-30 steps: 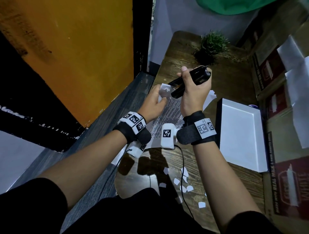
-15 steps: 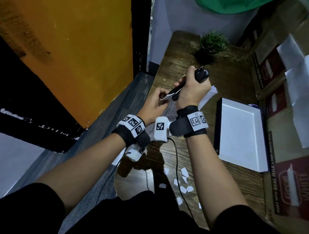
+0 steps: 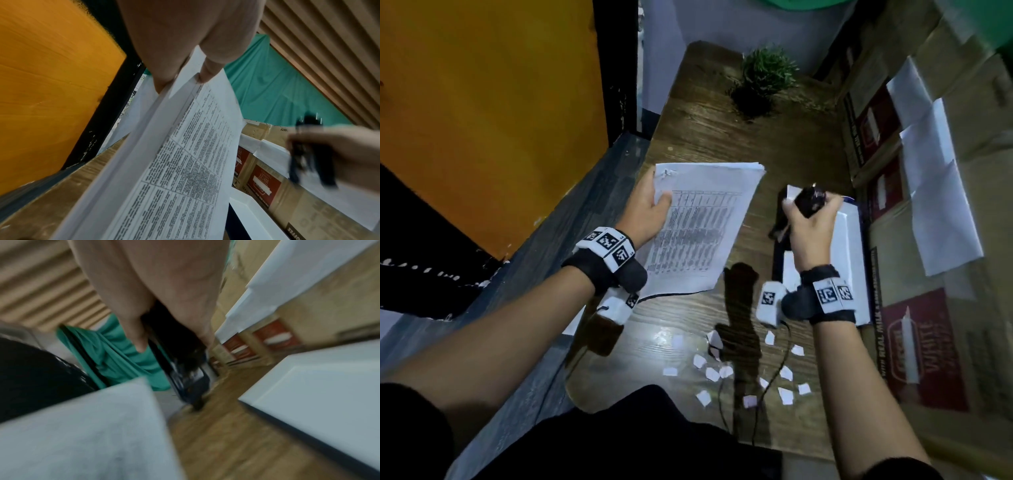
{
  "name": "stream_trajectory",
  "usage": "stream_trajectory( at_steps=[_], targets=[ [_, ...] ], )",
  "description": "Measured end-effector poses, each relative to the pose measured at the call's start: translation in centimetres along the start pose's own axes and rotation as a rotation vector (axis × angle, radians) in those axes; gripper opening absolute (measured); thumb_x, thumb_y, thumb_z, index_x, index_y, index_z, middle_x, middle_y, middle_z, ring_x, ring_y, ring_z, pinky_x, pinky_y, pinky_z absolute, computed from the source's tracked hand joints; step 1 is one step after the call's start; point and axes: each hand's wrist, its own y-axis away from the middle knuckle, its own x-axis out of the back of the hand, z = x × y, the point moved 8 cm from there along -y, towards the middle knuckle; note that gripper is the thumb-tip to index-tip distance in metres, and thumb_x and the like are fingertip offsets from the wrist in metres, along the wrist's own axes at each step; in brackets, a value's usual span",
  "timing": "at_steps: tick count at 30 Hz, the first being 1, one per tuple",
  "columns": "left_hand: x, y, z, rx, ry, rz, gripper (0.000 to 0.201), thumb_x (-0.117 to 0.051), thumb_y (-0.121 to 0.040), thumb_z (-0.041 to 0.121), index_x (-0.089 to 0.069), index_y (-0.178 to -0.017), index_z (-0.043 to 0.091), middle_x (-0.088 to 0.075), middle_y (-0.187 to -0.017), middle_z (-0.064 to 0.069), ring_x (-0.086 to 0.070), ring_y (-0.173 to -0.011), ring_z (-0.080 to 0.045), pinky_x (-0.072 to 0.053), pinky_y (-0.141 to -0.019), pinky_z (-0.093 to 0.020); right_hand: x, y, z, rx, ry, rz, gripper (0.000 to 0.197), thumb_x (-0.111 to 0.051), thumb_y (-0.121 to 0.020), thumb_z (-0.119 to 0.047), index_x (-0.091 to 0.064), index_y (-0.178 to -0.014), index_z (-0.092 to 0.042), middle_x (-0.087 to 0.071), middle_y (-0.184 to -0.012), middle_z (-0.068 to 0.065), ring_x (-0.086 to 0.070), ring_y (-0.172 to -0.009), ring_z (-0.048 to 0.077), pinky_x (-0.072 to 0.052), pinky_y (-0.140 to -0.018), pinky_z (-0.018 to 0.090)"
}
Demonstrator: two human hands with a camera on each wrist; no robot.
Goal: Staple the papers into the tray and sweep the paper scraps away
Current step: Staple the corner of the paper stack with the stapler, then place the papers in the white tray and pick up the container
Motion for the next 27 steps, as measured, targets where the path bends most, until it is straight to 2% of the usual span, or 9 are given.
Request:
stream_trajectory(
  at_steps=[2,3,8,11,13,19,22,24,27],
  targets=[
    [-0.6,-0.3,-0.3,-0.002,0.011,-0.002,0.042,-0.045,-0.09,0.011,-0.043,-0.131,0.014,-0.054,-0.132,-0.004,-0.051,-0.121,-0.015,-0.04,-0.106,-0.038,3.4,0.0,5.4,-0.087,0.265,-0.105,0.034,-0.07,-0.081,-0.019,-0.044,-0.102,-0.014,-0.054,-0.1,0.014,-0.055,-0.09,0.025,-0.048,-0.067,0.027],
    [-0.8,-0.3,-0.4,0.0,0.009,0.002,0.042,-0.045,-0.089,0.013,-0.044,-0.131,0.016,-0.055,-0.132,-0.003,-0.052,-0.121,-0.016,-0.041,-0.105,-0.042,5.5,0.2,8.2,-0.12,0.426,-0.126,0.035,-0.07,-0.082,-0.017,-0.047,-0.106,-0.006,-0.055,-0.103,0.018,-0.055,-0.091,0.026,-0.043,-0.068,0.027],
    [-1.8,-0.5,-0.1,-0.005,-0.014,0.008,0.044,-0.045,-0.088,0.016,-0.044,-0.131,0.017,-0.056,-0.13,-0.001,-0.052,-0.121,-0.013,-0.041,-0.105,-0.042,13.7,2.7,21.3,-0.397,0.984,-0.236,0.042,-0.066,-0.086,-0.014,-0.047,-0.118,0.006,-0.05,-0.118,0.032,-0.055,-0.106,0.046,-0.045,-0.089,0.045],
    [-2.4,-0.4,0.4,-0.017,-0.005,0.009,0.039,-0.046,-0.088,0.018,-0.047,-0.127,0.015,-0.058,-0.126,-0.003,-0.055,-0.118,-0.015,-0.045,-0.101,-0.044,16.9,4.8,26.7,-0.501,1.196,-0.293,0.046,-0.062,-0.088,-0.019,-0.043,-0.119,0.009,-0.047,-0.126,0.033,-0.049,-0.115,0.048,-0.043,-0.095,0.049],
    [-2.6,-0.4,1.0,-0.034,0.004,0.027,0.035,-0.045,-0.09,0.015,-0.049,-0.125,0.013,-0.059,-0.123,-0.004,-0.057,-0.114,-0.015,-0.047,-0.098,-0.04,18.1,5.9,29.0,-0.552,1.225,-0.31,0.049,-0.06,-0.089,-0.016,-0.039,-0.123,0.011,-0.041,-0.132,0.034,-0.041,-0.124,0.047,-0.037,-0.101,0.048],
    [-3.3,-0.2,2.2,-0.1,-0.003,0.053,0.033,-0.046,-0.09,0.015,-0.049,-0.123,0.012,-0.06,-0.121,-0.007,-0.057,-0.114,-0.017,-0.047,-0.098,-0.045,19.5,7.2,32.5,-0.595,1.191,-0.263,0.047,-0.057,-0.089,-0.012,-0.035,-0.125,0.011,-0.034,-0.138,0.032,-0.029,-0.13,0.046,-0.029,-0.105,0.049],
    [-3.6,0.0,3.4,-0.131,0.02,0.046,0.03,-0.047,-0.09,0.016,-0.05,-0.121,0.013,-0.061,-0.118,-0.005,-0.058,-0.112,-0.018,-0.048,-0.096,-0.047,19.5,7.5,32.2,-0.588,1.19,-0.235,0.046,-0.056,-0.089,-0.015,-0.036,-0.123,0.008,-0.036,-0.137,0.03,-0.03,-0.13,0.044,-0.031,-0.104,0.052],
    [-3.9,0.1,4.2,-0.137,0.052,0.026,0.031,-0.048,-0.09,0.014,-0.051,-0.121,0.013,-0.061,-0.114,0.0,-0.059,-0.111,-0.017,-0.049,-0.096,-0.045,19.2,7.2,30.5,-0.583,1.23,-0.194,0.056,-0.062,-0.086,-0.023,-0.034,-0.128,0.002,-0.035,-0.138,0.026,-0.029,-0.13,0.041,-0.03,-0.103,0.054],
    [-5.2,-0.3,5.8,-0.147,0.082,-0.023,0.032,-0.05,-0.089,0.011,-0.051,-0.121,0.013,-0.06,-0.11,0.005,-0.059,-0.106,-0.012,-0.05,-0.095,-0.034,15.2,5.0,25.0,-0.318,1.07,-0.175,0.069,-0.07,-0.081,-0.031,-0.034,-0.136,-0.009,-0.035,-0.135,0.02,-0.031,-0.128,0.038,-0.031,-0.103,0.05]
  ],
)
